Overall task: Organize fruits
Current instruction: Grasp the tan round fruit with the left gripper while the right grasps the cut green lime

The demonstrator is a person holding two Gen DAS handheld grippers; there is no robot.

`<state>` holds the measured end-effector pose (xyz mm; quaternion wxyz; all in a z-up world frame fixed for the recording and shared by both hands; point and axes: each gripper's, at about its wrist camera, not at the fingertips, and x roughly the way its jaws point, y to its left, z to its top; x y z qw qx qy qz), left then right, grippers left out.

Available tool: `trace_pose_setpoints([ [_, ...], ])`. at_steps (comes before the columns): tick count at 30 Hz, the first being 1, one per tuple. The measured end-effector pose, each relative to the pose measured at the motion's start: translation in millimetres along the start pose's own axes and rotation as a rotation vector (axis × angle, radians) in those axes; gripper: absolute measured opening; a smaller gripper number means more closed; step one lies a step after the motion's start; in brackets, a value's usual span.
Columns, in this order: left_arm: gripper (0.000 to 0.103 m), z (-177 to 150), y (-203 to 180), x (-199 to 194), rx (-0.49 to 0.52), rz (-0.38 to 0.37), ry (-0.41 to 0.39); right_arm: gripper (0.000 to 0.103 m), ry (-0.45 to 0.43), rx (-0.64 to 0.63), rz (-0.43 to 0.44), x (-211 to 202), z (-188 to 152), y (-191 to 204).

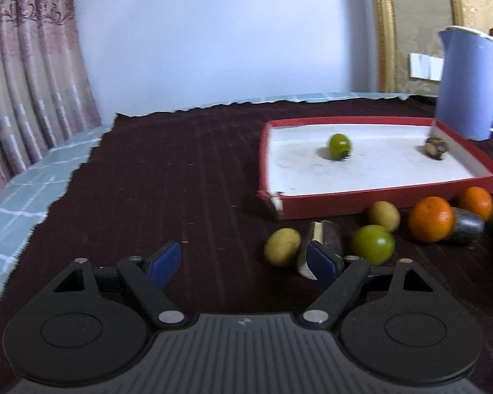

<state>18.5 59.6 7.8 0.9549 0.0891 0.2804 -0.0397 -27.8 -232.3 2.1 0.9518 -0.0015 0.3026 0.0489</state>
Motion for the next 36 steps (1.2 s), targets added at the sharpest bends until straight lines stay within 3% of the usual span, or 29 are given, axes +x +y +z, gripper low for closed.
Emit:
trace_pose_setpoints([
  [7, 0.084, 3.3, 16.6, -0.5, -0.012, 0.041, -0.018, 0.033, -0.011, 0.011, 0.015, 1.5, -1.2, -1.6],
  [16, 0.084, 2.8, -12.9, 13.7, 0.115, 0.043, 0.002, 0.033, -0.02, 0.03, 0.024, 1.2, -2.5, -4.6],
  [26, 0.082, 13.3, -29.5, 40.3, 0.133, -0.02, 0.062, 0.033, -0.03, 0.064, 0.04, -0.2, -4.3, -10.2],
  [28, 0.074, 15.5, -29.2, 42.5, 0.122, -0.041, 0.07, 0.033, -0.033, 0.07, 0.04, -0.8, -4.5, -11.2],
  [30, 0.073, 16.7, -28.9, 44.8, 0.113, -0.041, 0.072, 0.033, -0.036, 0.072, 0.037, -1.2, -4.7, -11.6],
  [32, 0.064, 16.8, -28.8, 47.1, 0.109, -0.041, 0.077, 0.033, -0.038, 0.077, 0.037, -1.2, -4.6, -11.7],
  [35, 0.044, 16.9, -28.4, 45.7, 0.091, -0.079, 0.086, 0.033, -0.039, 0.078, 0.038, -1.2, -4.7, -10.7],
  [36, 0.032, 17.3, -29.0, 44.8, 0.089, -0.093, 0.089, 0.033, -0.039, 0.078, 0.037, -1.1, -4.7, -10.6],
])
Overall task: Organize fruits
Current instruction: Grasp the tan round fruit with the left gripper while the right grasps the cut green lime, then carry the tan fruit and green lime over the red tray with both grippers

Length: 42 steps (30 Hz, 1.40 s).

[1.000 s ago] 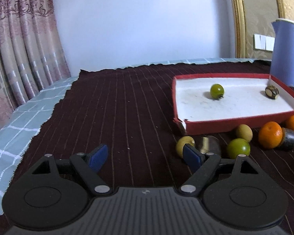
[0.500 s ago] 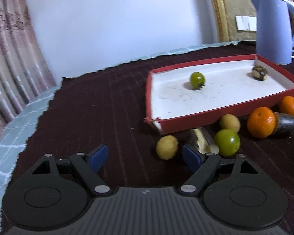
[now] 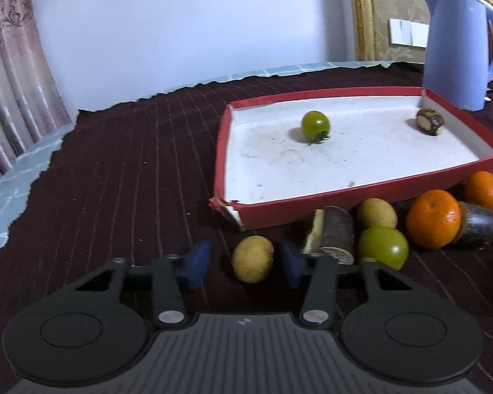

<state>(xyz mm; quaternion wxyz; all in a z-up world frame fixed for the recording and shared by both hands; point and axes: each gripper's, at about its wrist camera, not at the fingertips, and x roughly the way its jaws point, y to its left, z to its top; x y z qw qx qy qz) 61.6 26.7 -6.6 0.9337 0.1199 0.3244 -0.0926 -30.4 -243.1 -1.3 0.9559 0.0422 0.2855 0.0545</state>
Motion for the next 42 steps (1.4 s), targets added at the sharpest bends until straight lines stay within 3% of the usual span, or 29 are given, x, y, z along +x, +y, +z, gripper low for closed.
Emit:
trace_pose_setpoints([
  [2, 0.025, 0.4, -0.5, -1.2, -0.019, -0.019, 0.006, 0.033, -0.003, 0.001, -0.003, -0.5, 0.1, 1.0],
  [10, 0.025, -2.3, 5.7, -12.7, -0.085, -0.036, 0.0, 0.033, -0.018, -0.01, -0.015, -6.6, 4.5, 8.0],
  [17, 0.025, 6.0, -4.7, -46.1, -0.122, -0.034, -0.082, 0.033, -0.037, -0.014, -0.013, -10.9, 7.8, 15.1],
  [23, 0.025, 16.5, -34.6, -49.9, -0.118, -0.054, -0.086, 0.033, -0.072, -0.021, -0.017, -15.3, 15.1, 22.8],
  [29, 0.025, 26.8, -60.4, -51.6, -0.086, -0.01, -0.115, 0.033, -0.133, -0.05, -0.021, -21.1, 32.9, 32.6],
  [42, 0.025, 41.5, -69.0, -50.3, -0.071, 0.006, -0.139, 0.033, -0.172, -0.037, -0.044, -16.1, 54.9, 30.7],
])
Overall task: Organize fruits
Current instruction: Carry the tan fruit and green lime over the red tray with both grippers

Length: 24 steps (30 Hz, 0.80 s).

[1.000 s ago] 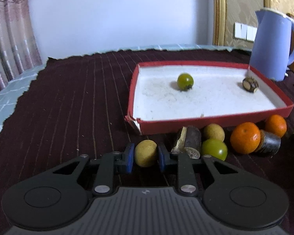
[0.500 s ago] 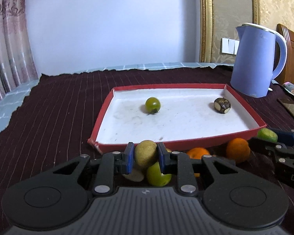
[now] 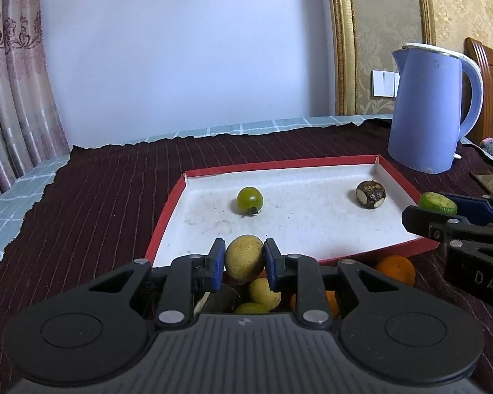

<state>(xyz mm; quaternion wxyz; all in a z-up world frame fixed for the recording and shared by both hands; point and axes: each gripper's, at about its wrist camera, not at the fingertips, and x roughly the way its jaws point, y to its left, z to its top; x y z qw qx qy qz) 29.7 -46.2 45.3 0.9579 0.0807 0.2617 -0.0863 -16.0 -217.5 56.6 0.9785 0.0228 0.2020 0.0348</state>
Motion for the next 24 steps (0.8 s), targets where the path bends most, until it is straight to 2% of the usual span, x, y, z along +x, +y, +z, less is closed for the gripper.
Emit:
trace_pose_setpoints([
  [24, 0.025, 22.0, -7.7, 28.7, 0.015, 0.042, 0.031, 0.033, -0.001, -0.026, -0.022, 17.8, 15.2, -4.9],
])
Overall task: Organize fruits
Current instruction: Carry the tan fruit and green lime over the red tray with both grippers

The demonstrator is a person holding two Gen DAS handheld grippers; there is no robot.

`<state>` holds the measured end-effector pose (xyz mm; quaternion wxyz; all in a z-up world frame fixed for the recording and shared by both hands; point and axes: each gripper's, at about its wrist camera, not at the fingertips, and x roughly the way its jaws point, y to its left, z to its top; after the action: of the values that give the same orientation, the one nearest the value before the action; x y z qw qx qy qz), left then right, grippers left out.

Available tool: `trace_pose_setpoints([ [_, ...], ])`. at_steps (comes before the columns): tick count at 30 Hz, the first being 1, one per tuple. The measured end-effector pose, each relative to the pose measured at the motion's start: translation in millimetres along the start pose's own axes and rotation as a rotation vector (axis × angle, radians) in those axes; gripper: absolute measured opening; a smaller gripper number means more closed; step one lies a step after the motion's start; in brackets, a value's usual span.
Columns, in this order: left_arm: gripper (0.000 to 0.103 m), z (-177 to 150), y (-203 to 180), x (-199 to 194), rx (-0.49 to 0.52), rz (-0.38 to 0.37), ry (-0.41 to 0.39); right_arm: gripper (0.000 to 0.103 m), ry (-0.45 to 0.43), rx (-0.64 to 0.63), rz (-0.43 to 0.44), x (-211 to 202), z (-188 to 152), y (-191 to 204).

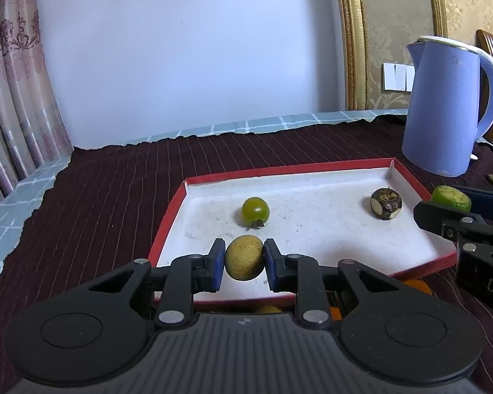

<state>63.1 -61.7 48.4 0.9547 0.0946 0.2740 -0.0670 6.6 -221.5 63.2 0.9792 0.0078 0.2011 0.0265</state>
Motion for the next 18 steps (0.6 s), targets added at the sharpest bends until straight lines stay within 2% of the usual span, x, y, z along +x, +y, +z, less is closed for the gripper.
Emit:
trace_pose_setpoints([
  [18, 0.025, 17.1, -5.7, 31.5, 0.008, 0.036, 0.035, 0.033, 0.005, -0.01, -0.005, 21.4, 10.8, -4.6],
])
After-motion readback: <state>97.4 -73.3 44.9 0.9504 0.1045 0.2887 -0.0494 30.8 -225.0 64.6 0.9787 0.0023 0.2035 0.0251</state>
